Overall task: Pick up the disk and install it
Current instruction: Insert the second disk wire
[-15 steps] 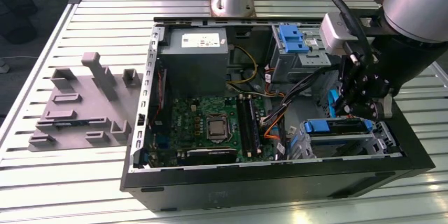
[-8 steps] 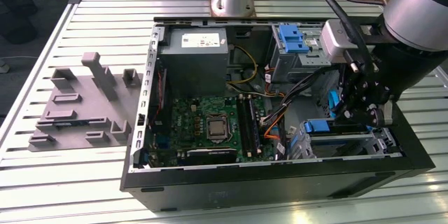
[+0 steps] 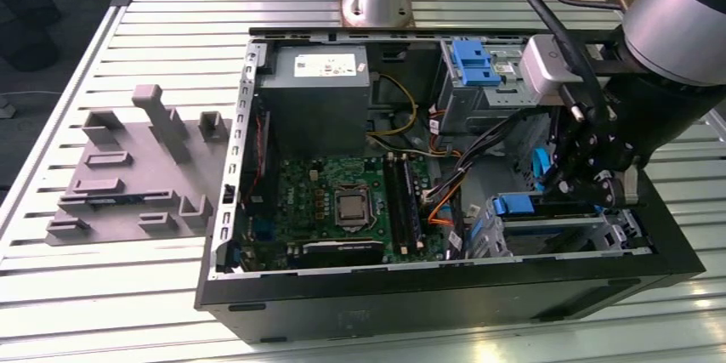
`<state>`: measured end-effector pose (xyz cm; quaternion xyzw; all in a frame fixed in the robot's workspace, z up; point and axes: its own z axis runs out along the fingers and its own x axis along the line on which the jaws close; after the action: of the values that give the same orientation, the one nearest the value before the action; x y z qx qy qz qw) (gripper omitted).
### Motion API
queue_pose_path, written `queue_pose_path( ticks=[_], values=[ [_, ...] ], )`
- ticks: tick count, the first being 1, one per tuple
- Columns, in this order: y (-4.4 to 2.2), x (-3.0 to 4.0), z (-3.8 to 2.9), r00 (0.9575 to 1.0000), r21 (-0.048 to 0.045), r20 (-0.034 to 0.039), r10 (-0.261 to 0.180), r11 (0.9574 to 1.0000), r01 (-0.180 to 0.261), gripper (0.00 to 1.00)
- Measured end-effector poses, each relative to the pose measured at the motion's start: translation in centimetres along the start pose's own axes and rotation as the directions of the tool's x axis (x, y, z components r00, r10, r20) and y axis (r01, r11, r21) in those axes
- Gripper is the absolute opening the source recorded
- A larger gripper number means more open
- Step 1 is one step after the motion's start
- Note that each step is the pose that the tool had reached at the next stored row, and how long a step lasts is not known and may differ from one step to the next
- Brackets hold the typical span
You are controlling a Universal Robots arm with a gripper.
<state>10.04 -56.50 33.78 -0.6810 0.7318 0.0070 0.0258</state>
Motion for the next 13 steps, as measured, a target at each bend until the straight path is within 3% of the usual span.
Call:
queue_pose_path(
  ticks=[13],
  values=[
    [-0.31, 0.22, 0.26, 1.0000, 0.0000, -0.0001, 0.000, 1.0000, 0.000, 0.16]
  ],
)
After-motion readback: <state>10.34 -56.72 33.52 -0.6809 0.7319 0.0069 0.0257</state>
